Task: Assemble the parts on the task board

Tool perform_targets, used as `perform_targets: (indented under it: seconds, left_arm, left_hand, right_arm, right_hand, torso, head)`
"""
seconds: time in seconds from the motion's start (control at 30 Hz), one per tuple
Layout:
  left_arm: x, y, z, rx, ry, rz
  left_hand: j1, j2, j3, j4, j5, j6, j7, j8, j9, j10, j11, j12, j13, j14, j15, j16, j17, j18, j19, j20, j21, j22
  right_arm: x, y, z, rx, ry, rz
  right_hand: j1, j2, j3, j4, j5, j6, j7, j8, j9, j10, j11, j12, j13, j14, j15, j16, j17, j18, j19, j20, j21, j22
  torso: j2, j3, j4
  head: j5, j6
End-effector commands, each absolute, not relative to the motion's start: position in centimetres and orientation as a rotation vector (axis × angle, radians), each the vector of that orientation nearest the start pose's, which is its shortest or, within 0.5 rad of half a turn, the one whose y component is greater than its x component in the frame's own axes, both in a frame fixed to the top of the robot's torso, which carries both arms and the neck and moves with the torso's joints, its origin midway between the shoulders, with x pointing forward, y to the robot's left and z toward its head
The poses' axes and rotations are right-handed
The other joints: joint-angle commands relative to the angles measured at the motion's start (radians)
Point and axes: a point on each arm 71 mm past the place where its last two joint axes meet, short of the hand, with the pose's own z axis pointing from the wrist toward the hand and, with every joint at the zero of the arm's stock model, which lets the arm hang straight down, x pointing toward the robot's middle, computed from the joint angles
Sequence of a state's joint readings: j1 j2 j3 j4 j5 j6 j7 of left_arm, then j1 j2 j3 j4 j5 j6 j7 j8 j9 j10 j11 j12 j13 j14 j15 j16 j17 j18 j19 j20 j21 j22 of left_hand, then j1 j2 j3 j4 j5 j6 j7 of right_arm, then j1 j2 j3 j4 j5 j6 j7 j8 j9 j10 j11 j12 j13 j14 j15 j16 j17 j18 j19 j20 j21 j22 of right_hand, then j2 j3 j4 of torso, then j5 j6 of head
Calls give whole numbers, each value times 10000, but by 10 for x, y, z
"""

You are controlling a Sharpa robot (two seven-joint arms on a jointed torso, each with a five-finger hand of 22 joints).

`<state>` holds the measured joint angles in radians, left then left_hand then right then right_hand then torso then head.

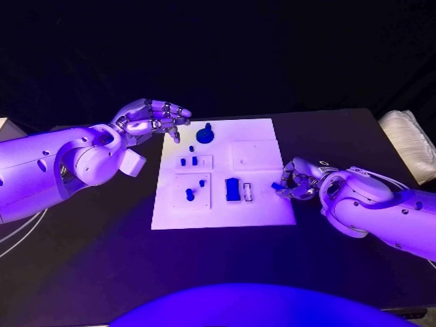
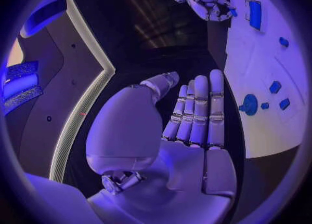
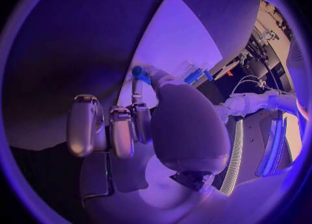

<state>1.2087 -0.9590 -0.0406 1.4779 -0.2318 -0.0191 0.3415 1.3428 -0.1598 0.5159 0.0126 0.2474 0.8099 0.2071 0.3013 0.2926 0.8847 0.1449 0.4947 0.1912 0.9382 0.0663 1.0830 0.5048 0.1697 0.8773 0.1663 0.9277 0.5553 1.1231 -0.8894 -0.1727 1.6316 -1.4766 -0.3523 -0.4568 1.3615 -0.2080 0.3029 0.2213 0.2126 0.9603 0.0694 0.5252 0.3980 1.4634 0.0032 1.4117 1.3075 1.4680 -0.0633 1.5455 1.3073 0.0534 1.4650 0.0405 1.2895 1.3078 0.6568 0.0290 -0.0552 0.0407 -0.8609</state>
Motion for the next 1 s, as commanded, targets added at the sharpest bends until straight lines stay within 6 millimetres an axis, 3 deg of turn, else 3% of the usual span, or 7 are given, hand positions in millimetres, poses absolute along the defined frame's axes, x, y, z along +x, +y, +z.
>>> perform_targets:
  seconds: [0.03,0.13,0.4,0.7,1.0]
  left_arm:
    - [486,261,-176,-8488,16290,-15875]
    - [486,261,-176,-8488,16301,-15879]
    - [486,261,-176,-8499,16329,-15868]
    - [486,260,-176,-8502,16374,-15876]
    - [486,259,-176,-8489,16395,-15899]
  left_hand:
    - [-61,20,10,57,38,-39,12,46,-14,-86,-6,53,-15,-28,66,-45,17,150,86,-10,-62,-8]
    - [-61,20,10,57,38,-39,12,46,-14,-86,-6,53,-15,-28,66,-45,17,150,86,-10,-62,-8]
    - [-61,20,10,57,38,-39,12,46,-14,-86,-6,53,-15,-28,66,-45,17,150,86,-10,-62,-8]
    - [-61,20,10,57,38,-39,12,46,-14,-86,-6,53,-15,-28,66,-45,17,150,86,-10,-62,-8]
    - [-63,33,18,84,40,-37,12,63,-16,-99,-5,61,-19,-30,66,-42,20,151,99,-9,-82,-24]
  right_arm:
    - [427,-215,-274,-95,19508,3261]
    - [426,-213,-271,273,19240,3512]
    - [422,-205,-257,1600,18759,4693]
    - [420,-186,-236,2559,18701,5964]
    - [422,-171,-243,2796,19424,6163]
  right_hand:
    - [74,84,416,-6,547,155,-17,54,-85,181,-109,151,1745,930,-94,-11,2244,44,390,-77,60,855]
    - [-128,144,902,12,1027,259,-101,126,-69,318,-173,334,1860,952,-151,45,2327,11,449,-122,224,976]
    - [-585,302,1543,14,1377,329,-199,313,40,562,-262,680,2077,998,-229,169,2510,-74,570,-198,644,1268]
    - [-842,335,1748,2,1457,324,-207,394,96,614,-272,753,2126,1006,-242,190,2541,-85,584,-216,695,1313]
    - [-1327,365,1895,86,1407,329,-209,491,159,657,-273,812,2169,1008,-242,196,2550,-91,588,-221,722,1349]
  torso:
    - [3,3,-8]
    - [1,2,-7]
    - [0,1,3]
    - [1,-4,-1]
    - [-5,-13,-13]
  head:
    - [-5,-14]
    - [-4,-11]
    - [3,7]
    - [5,14]
    - [25,14]
